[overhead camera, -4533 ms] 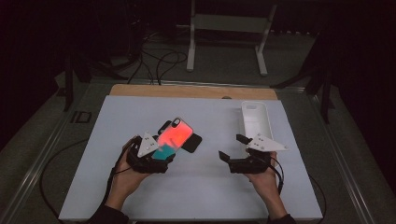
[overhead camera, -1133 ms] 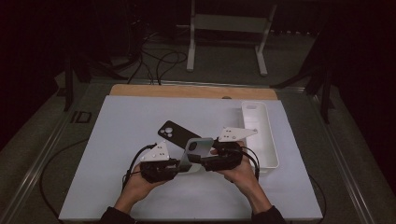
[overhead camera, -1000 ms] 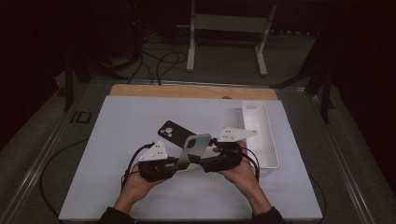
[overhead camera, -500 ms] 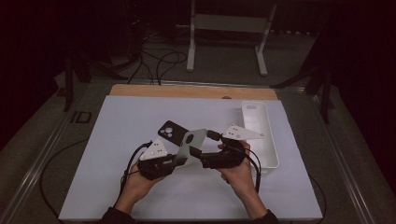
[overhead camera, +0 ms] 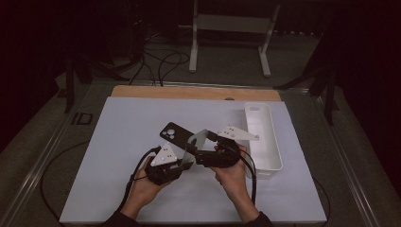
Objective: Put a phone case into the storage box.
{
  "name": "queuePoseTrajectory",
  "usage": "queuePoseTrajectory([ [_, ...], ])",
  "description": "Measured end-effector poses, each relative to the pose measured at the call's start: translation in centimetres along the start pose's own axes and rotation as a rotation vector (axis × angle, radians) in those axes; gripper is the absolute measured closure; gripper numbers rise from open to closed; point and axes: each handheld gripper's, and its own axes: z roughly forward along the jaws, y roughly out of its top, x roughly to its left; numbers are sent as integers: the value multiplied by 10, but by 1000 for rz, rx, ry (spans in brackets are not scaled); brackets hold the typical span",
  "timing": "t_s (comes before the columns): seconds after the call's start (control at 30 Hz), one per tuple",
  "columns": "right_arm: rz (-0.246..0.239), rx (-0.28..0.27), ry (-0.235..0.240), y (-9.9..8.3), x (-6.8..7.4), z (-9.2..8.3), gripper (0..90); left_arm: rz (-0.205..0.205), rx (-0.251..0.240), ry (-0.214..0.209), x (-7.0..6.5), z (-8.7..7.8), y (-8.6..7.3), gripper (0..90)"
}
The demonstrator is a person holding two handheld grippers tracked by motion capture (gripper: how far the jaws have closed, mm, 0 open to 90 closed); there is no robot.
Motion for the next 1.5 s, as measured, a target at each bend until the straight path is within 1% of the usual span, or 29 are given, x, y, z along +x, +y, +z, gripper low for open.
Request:
queuePoseTrajectory([
  [0.1,7,-7,-14,0,1,1,158,-11,-9,-17,0,1,0,802],
  [0.2,13,-9,-22,0,1,1,163,-13,-11,-22,-1,1,0,798],
  [0.33,-1,-11,-26,-1,3,2,166,-3,-8,-20,-2,2,0,789],
  [0.37,-19,-4,-20,-1,4,2,167,1,-5,-21,-2,3,0,754],
  [0.4,-20,0,-19,-1,5,2,167,5,-5,-17,-3,3,0,712],
  [0.43,-27,3,-21,-1,5,3,167,8,-5,-11,-3,3,1,657],
  [0.47,-33,3,-23,-1,6,3,167,12,-6,0,-4,2,1,581],
  [0.5,-36,2,-24,-1,6,3,167,12,-6,0,-4,2,1,515],
  [0.53,-37,1,-26,-1,6,3,167,15,-8,21,-4,1,1,447],
  [0.57,-37,1,-26,-1,6,3,167,12,-14,44,-4,0,2,447],
  [0.6,-38,1,-27,-1,6,3,167,1,-26,62,-3,-1,2,380],
  [0.63,-34,1,-33,-1,5,3,167,-4,-31,72,-2,-3,3,279],
  [0.67,-32,1,-34,-1,5,3,167,-13,-40,112,-1,-5,3,222],
  [0.7,-31,2,-33,0,4,3,167,-16,-47,128,0,-7,3,175],
  [0.73,-33,2,-35,0,4,2,167,-21,-52,139,1,-8,3,141],
  [0.77,-35,2,-36,0,3,2,167,-29,-55,139,2,-9,4,103],
  [0.8,-35,2,-36,0,3,2,167,-29,-55,139,2,-9,4,44],
  [0.83,-32,3,-40,0,3,2,167,-42,-64,147,4,-12,4,44],
  [0.9,-33,2,-40,0,1,2,167,-52,-75,166,7,-15,4,3],
  [0.97,-38,1,-40,1,0,2,167,-63,-85,180,9,-17,3,0],
  [1.07,-32,7,-40,1,-1,1,166,-72,-88,210,12,-21,0,0],
  [1.23,-45,5,-58,4,-4,-1,166,-82,-96,249,17,-28,-6,0],
  [1.33,-57,-1,-76,6,-6,-3,166,-86,-107,287,18,-33,-9,0],
  [1.4,-61,-1,-78,7,-7,-4,166,-88,-108,307,20,-35,-11,0],
  [1.5,-73,-4,-89,11,-10,-7,166,-90,-110,323,22,-40,-14,0],
])
